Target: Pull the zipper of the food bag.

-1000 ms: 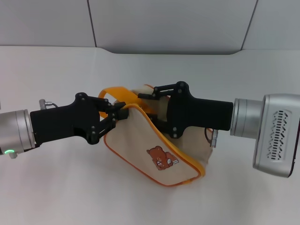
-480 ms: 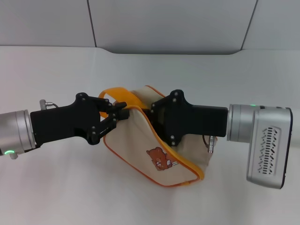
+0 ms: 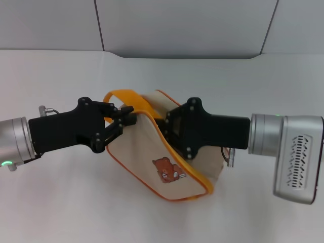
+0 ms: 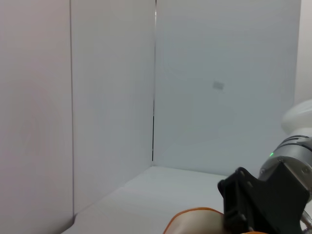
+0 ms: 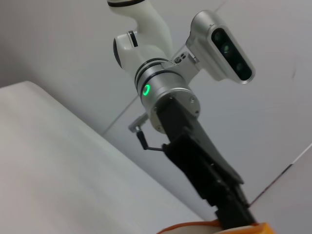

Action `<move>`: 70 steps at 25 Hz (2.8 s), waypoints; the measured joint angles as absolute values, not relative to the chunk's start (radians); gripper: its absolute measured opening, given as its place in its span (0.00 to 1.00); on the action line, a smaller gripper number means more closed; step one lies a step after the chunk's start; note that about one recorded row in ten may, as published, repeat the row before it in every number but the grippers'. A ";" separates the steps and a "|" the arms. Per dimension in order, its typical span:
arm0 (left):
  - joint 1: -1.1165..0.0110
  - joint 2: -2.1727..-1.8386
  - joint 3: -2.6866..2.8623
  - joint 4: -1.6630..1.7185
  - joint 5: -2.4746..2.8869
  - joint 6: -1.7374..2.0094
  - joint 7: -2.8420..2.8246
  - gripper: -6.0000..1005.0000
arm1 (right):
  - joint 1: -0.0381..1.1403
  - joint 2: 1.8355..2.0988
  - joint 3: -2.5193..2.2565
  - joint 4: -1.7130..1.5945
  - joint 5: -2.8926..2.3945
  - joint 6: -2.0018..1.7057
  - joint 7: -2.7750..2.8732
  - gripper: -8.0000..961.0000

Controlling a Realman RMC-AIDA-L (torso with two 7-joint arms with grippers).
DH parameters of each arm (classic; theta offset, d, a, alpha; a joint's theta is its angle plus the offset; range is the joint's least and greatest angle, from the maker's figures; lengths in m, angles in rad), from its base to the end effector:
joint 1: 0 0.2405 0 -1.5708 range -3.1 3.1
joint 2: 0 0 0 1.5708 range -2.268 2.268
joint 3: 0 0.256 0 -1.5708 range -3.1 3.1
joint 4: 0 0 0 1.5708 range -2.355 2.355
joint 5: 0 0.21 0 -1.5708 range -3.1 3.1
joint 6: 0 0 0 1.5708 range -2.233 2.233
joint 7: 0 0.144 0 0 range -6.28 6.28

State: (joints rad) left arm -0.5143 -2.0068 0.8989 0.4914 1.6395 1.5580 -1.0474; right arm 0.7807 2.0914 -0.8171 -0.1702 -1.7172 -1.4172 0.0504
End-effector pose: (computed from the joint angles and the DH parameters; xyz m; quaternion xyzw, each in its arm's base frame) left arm -0.2535 0.3280 0.0011 -0.9327 -0.0920 -0.3103 0.1590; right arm 0.1917 0.3448 -0.0802 -0.8889 -0.3116 0.2492 0.2250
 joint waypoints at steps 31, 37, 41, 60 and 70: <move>-0.456 -2.029 0.788 0.480 1.640 1.520 -1.072 0.09 | 0.508 2.080 -0.648 -0.599 -1.864 -1.732 0.984 0.14; -0.439 -2.062 0.790 0.481 1.645 1.476 -1.047 0.09 | 0.530 2.052 -0.610 -0.520 -1.795 -1.721 1.110 0.38; -0.420 -2.069 0.792 0.481 1.646 1.472 -1.025 0.09 | 0.562 2.049 -0.617 -0.493 -1.814 -1.716 1.119 0.48; -0.521 -1.947 0.806 0.546 1.762 1.944 -1.275 0.63 | 0.579 1.990 -0.702 -0.501 -1.895 -1.887 1.141 0.87; -0.529 -1.990 0.802 0.553 1.822 1.924 -1.259 0.79 | 0.558 2.008 -0.703 -0.502 -1.906 -1.883 1.126 0.87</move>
